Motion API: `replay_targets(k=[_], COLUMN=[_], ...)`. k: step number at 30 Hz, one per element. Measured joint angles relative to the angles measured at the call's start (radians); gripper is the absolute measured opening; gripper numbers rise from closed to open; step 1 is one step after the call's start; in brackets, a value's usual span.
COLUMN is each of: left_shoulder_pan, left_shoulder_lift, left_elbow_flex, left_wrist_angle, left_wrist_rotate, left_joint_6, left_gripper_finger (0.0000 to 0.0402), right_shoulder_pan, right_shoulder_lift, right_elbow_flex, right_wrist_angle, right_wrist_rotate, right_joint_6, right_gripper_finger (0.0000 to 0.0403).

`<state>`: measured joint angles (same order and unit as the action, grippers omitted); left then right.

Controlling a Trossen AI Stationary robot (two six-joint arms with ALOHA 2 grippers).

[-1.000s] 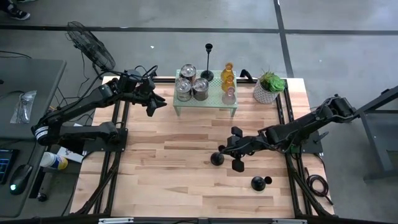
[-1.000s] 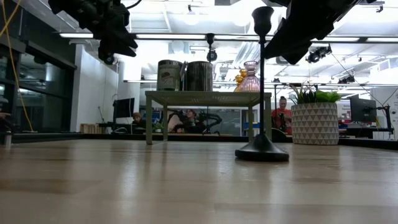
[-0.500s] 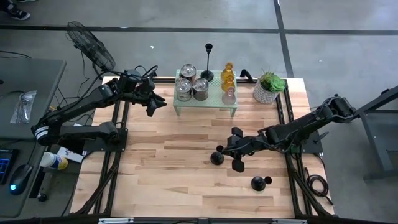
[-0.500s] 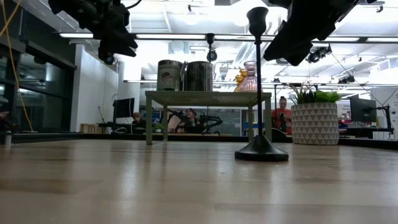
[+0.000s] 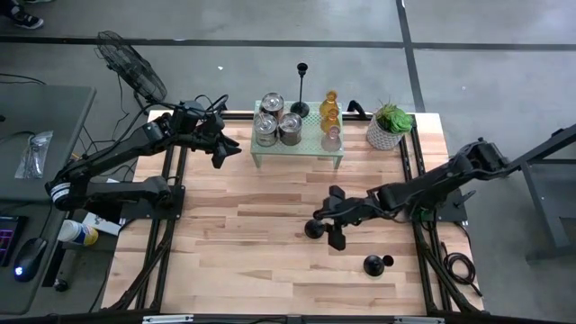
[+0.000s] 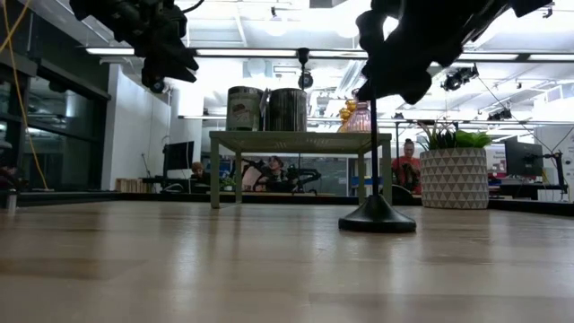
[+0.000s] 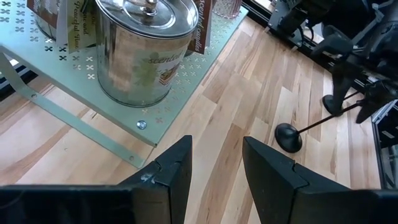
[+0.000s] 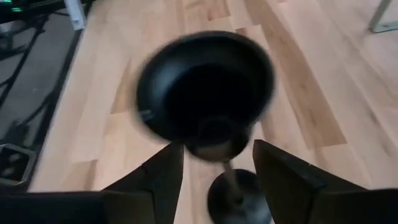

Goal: Pick & Place candle stick holders
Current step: Put the top black candle holder on the shelf

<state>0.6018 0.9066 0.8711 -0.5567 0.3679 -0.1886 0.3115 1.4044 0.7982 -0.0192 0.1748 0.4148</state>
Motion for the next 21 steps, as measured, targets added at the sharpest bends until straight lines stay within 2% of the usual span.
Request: replay_targets(k=[5, 15, 21], left_shoulder_pan=[0.0, 0.0, 0.0], left_shoulder_lift=[0.0, 0.0, 0.0], left_elbow_flex=[0.0, 0.0, 0.0], left_wrist_angle=[0.0, 0.0, 0.0], left_wrist_rotate=[-0.001, -0.003, -0.003], left_joint_6=[0.0, 0.0, 0.0], left_gripper_finger=[0.0138, 0.0138, 0.0138], right_shoulder_pan=[0.0, 0.001, 0.0], right_shoulder_lift=[0.019, 0.02, 0.02], right_elbow_flex=[0.0, 0.0, 0.0], right_wrist_angle=[0.037, 0.0, 0.004], right_wrist_rotate=[0.041, 0.028, 0.035], right_joint_6=[0.0, -0.001, -0.001], right_gripper_finger=[0.0162, 0.0065, 0.0024])
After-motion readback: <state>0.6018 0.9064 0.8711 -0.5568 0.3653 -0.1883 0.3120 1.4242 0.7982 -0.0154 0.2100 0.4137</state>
